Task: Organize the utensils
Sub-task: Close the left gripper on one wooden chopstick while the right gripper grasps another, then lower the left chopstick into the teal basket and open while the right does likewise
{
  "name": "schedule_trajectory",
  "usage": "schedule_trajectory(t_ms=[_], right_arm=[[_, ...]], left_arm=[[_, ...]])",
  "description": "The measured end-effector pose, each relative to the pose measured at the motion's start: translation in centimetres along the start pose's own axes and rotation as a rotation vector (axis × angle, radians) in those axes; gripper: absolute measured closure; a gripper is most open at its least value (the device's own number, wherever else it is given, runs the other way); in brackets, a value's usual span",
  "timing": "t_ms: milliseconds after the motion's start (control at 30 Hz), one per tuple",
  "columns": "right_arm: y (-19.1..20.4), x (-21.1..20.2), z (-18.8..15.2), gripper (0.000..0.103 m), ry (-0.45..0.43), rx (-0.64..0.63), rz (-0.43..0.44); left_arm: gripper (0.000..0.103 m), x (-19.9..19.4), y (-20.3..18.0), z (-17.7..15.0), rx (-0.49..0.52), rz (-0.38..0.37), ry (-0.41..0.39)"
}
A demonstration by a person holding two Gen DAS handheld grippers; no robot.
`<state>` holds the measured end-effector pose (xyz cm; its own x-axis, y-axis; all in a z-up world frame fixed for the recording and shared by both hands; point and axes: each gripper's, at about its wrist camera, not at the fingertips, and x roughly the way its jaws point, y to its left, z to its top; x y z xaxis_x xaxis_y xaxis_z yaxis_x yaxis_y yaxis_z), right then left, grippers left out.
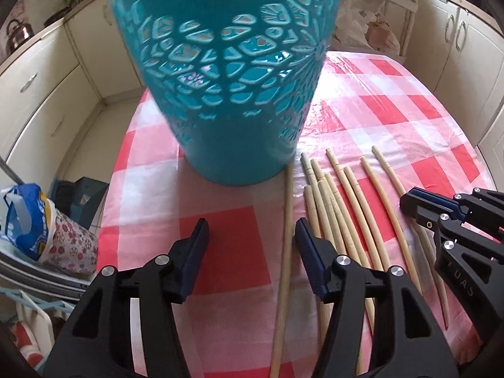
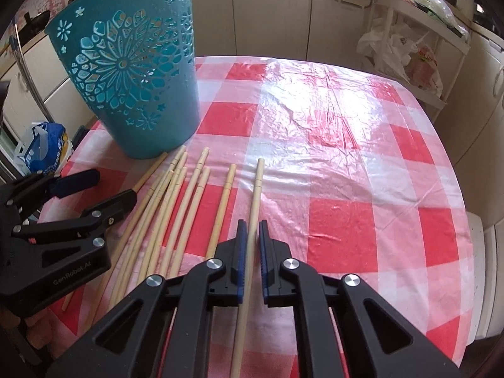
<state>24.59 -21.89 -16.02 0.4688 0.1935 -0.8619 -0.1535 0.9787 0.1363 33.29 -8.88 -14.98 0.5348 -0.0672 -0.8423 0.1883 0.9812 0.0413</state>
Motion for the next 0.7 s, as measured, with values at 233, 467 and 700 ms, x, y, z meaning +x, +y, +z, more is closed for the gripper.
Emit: schedule_trajectory(t_ms=[233, 467, 700], right_arm=[[-2.4, -0.6, -0.9, 0.097, -0.037, 0.163, 0.126], [-4.0, -1.4, -1.2, 0.097, -0.092, 0.317, 0.274], [-4.0, -2.8, -0.4, 0.097, -0.179, 0.348, 0.321]], left_arm=[[0.099, -1.2, 0.6, -0.5, -0.002, -0.141, 0.035], [0.099, -7.7, 3.6, -2.9, -0.073, -0.347, -0.071], [0.099, -18.4, 7.5, 2.0, -0.137, -0.439, -0.394]])
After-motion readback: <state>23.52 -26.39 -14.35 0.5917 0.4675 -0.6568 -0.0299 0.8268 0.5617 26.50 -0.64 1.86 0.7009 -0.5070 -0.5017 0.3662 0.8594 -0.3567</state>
